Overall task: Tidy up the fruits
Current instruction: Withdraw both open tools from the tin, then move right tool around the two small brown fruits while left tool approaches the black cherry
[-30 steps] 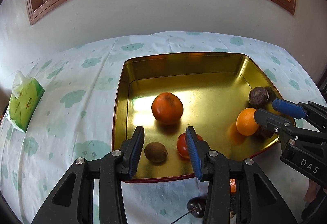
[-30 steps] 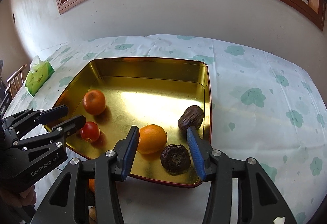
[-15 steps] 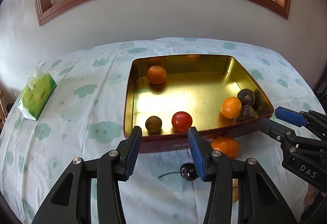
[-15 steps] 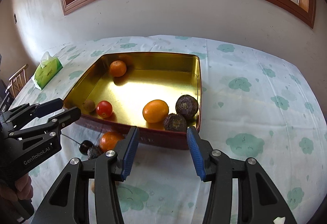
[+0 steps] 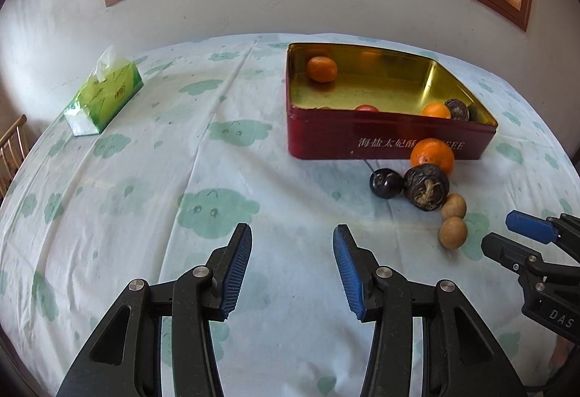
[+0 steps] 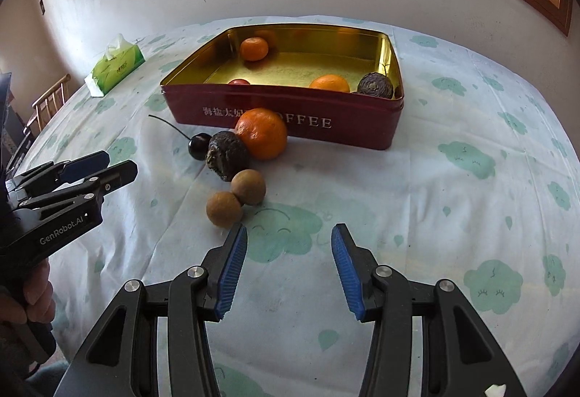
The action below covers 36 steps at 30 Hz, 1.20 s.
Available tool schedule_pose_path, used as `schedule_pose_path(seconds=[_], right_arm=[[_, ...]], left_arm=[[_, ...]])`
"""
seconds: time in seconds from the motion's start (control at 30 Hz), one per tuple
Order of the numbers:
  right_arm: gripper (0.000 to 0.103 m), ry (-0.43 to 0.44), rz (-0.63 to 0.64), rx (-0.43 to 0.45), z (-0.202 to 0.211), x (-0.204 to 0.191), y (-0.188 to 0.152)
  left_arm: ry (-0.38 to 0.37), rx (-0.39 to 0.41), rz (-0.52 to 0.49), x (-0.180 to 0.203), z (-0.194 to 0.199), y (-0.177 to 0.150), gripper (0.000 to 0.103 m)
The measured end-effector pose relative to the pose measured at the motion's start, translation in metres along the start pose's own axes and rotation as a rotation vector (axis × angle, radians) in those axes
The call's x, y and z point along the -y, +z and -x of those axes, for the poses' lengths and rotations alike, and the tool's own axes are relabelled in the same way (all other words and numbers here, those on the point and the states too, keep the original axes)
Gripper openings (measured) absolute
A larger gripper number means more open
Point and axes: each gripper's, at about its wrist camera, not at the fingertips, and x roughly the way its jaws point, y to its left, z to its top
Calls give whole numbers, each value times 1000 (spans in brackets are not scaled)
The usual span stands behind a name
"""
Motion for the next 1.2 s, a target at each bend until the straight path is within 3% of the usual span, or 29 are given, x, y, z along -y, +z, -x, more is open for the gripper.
schedule_pose_path(seconds=[0.3,0.6,0.73,1.2], right_arm=[[46,25,43,-27,-15,-31,-3],[46,-56,58,4,-32,-42,14],[36,-74,47,17,-33,-38,16],[35,-116,-12,37,-23,2,7]], left_arm=[[18,3,44,-24,3,-14,48],[7,-5,58,-29,-3,-16,48],[-3,-6,51,-26,-4,-16,48],[-53,-3,-1,5,-4,-14,48]])
